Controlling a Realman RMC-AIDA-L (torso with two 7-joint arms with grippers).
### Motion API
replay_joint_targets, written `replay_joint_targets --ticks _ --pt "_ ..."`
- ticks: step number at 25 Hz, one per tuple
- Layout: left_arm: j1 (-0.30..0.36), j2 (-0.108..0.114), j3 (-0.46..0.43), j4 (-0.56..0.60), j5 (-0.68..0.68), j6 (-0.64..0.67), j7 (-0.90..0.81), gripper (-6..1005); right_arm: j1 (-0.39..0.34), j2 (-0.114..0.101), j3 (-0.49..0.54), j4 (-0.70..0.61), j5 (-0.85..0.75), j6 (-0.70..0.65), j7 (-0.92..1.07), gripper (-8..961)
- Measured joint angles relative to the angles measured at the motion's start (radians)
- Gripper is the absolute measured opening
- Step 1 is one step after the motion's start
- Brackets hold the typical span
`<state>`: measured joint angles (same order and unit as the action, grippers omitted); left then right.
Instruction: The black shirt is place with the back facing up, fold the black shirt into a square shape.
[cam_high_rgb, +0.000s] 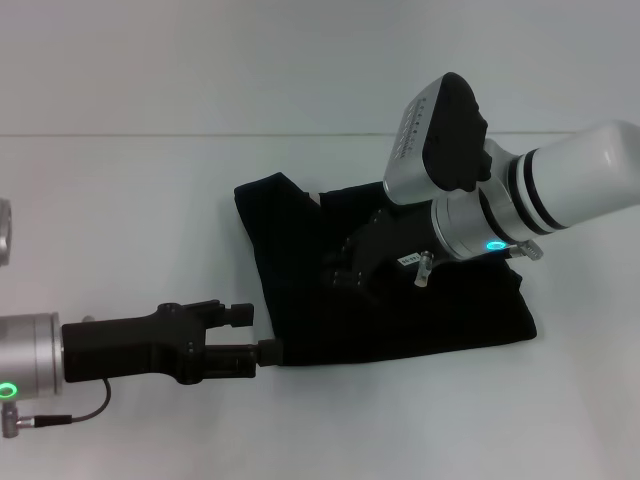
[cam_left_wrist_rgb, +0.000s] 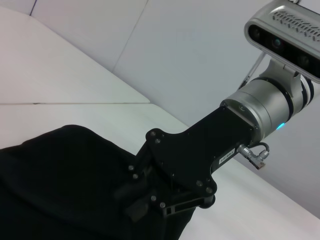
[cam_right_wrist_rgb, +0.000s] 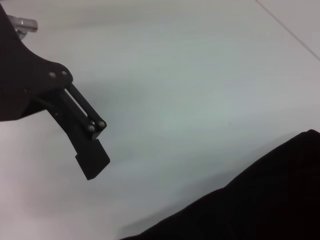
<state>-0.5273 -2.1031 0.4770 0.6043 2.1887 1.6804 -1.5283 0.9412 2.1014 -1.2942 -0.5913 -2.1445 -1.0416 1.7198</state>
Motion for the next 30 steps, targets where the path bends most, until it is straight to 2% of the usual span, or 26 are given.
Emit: replay_joint_targets --ticks 10,20,30 --pt "-0.011 0.003 0.0 -0.014 0.0 -0.013 -0.001 887 -0.004 -0.003 0.001 -0.007 0.023 -0.001 -0.004 36" --pt "-0.021 0.005 0.0 -0.014 0.0 -0.015 -0.003 886 -0.051 -0.01 0.065 -0.054 0.091 0.11 0.034 37" --pt "-0.022 0.006 0.0 -0.014 0.0 -0.015 -0.007 886 -0.053 -0.006 0.05 -0.047 0.088 0.09 0.033 71"
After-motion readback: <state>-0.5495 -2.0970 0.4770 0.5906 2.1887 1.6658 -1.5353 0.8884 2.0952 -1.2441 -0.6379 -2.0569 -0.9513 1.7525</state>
